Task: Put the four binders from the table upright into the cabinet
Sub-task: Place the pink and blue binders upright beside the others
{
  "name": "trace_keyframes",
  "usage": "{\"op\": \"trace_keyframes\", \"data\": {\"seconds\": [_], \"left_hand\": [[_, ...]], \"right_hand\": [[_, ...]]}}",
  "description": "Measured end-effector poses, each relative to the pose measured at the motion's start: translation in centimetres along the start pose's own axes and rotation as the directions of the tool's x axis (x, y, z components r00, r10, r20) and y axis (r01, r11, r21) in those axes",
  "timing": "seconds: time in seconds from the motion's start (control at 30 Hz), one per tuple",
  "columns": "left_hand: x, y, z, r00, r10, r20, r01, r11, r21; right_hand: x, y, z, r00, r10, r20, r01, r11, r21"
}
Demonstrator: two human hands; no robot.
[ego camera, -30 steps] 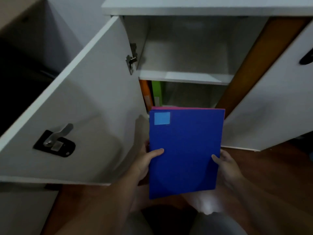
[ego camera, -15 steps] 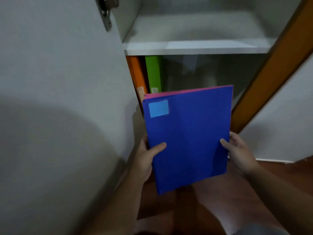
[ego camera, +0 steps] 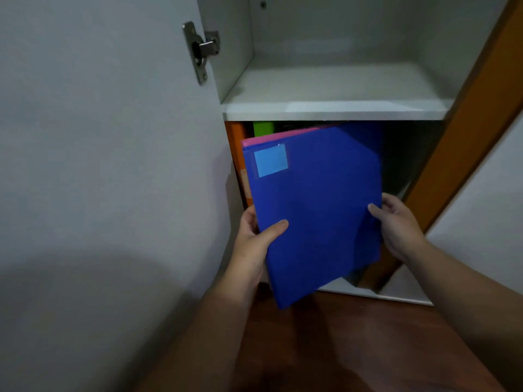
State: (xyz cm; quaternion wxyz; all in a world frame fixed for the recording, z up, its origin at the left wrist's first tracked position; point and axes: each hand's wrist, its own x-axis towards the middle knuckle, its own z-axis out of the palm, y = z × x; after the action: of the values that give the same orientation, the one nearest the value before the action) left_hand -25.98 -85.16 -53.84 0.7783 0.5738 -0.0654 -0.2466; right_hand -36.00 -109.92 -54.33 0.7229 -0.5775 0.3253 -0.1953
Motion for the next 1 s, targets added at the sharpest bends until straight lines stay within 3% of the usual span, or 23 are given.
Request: {"op": "trace_keyframes", "data": {"seconds": [0.13, 0.4, 0.7, 0.8, 0.9, 1.0], "left_hand": [[1.1, 0.2, 1.0, 0.999, 0.047, 0.001, -0.047, 0.998, 0.044], [0.7, -1.4, 2.5, 0.980, 0.181, -0.084, -0.166, 0.973, 0.160], [1.1, -3.4, 4.8, 0.878, 0.423, -0.226, -0.328, 0.873, 0.362], [1.6, -3.8, 6.5, 0.843, 0.479, -0.245, -0.352, 0.836, 0.421], [2.6, -3.5, 7.3, 0.881, 0.445, -0.164, -0.334, 0.828, 0.450], [3.5, -3.1, 6.2, 0.958, 0.287, 0.008, -0.262, 0.861, 0.436]], "right_hand": [[1.5, -1.7, 0.7, 0.998, -0.002, 0.056, 0.003, 1.000, -0.024], [4.7, -2.7, 2.5, 0.999, 0.038, -0.007, -0.038, 0.986, -0.163], [6.7, -1.2, 6.5, 0.981, 0.163, 0.108, -0.150, 0.982, -0.113], [5.4, 0.2, 6.7, 0.974, 0.131, 0.182, -0.112, 0.988, -0.110], [4.7, 0.9, 5.9, 0.960, 0.088, 0.265, -0.036, 0.980, -0.196], [3.9, 0.6, 4.6, 0.896, 0.100, 0.432, 0.088, 0.915, -0.394]]}}
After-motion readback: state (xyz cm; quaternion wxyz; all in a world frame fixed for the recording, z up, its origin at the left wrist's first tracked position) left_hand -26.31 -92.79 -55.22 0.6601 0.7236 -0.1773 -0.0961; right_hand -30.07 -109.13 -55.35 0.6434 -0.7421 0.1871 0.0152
